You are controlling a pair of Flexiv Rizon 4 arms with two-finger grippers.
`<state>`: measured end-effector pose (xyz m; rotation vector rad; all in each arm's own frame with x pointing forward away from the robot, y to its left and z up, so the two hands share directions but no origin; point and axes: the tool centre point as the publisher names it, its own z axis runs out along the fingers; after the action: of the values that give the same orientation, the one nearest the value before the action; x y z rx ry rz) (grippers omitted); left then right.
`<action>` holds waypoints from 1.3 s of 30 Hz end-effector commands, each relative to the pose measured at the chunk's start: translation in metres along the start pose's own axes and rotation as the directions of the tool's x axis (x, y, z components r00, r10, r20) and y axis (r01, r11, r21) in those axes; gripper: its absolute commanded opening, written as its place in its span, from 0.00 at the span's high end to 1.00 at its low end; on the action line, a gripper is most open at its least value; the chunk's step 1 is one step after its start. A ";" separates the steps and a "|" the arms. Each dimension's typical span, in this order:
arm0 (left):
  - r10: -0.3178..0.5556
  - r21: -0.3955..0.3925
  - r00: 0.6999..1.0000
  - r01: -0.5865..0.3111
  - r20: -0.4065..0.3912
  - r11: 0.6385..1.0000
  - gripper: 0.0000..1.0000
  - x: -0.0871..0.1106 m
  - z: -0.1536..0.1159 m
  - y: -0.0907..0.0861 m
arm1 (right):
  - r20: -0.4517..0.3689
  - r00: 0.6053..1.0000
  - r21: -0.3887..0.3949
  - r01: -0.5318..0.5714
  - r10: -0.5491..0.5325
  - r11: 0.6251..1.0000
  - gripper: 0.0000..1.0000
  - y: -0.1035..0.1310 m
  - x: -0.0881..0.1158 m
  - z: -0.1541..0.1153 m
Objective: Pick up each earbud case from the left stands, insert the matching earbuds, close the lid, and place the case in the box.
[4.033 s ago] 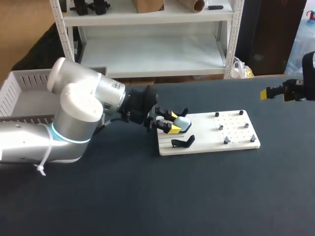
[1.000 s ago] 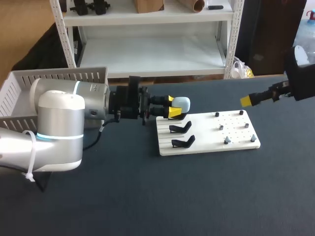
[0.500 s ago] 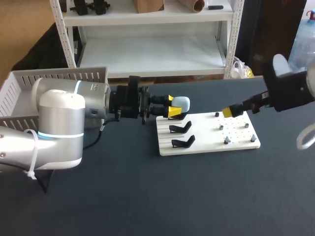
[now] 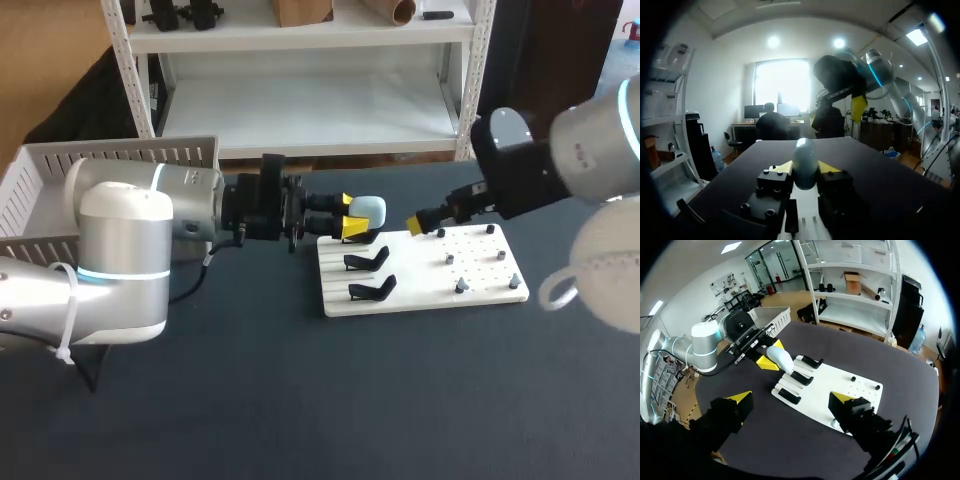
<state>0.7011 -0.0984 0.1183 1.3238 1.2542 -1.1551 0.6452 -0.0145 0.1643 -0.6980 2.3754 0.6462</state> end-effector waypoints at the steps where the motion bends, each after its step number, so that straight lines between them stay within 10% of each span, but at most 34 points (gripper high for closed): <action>1: 0.000 0.003 1.000 0.000 0.002 1.000 1.00 0.001 0.000 0.001 | -0.012 1.000 0.038 -0.005 0.005 0.999 0.00 0.002 -0.007 0.012; 39: 0.000 0.003 1.000 0.000 0.002 1.000 1.00 0.001 0.000 0.001 | -0.078 0.995 0.062 -0.064 0.068 0.996 0.00 -0.010 -0.028 0.068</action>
<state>0.7011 -0.0984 0.1183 1.3240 1.2545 -1.1551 0.6931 0.0238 0.1312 -0.6342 2.4852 0.5866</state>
